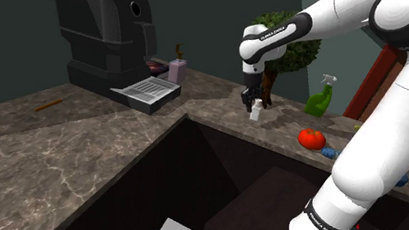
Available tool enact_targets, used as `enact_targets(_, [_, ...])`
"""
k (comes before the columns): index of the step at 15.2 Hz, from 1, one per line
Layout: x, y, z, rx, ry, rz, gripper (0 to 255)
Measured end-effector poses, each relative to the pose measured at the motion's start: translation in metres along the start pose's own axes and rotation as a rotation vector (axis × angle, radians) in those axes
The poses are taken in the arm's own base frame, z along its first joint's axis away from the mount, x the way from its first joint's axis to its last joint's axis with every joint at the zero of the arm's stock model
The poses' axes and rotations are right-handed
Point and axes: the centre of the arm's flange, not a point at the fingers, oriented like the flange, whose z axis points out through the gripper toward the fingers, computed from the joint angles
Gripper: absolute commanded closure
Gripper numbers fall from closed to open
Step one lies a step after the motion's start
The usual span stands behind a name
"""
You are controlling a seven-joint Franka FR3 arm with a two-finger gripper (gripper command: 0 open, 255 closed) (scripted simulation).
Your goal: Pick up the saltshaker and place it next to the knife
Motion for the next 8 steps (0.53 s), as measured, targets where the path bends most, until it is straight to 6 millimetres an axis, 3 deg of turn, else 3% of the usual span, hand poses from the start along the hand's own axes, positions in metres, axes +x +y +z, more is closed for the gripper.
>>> enact_targets(8, [-0.012,0.004,-0.040,0.000,0.000,0.000,255])
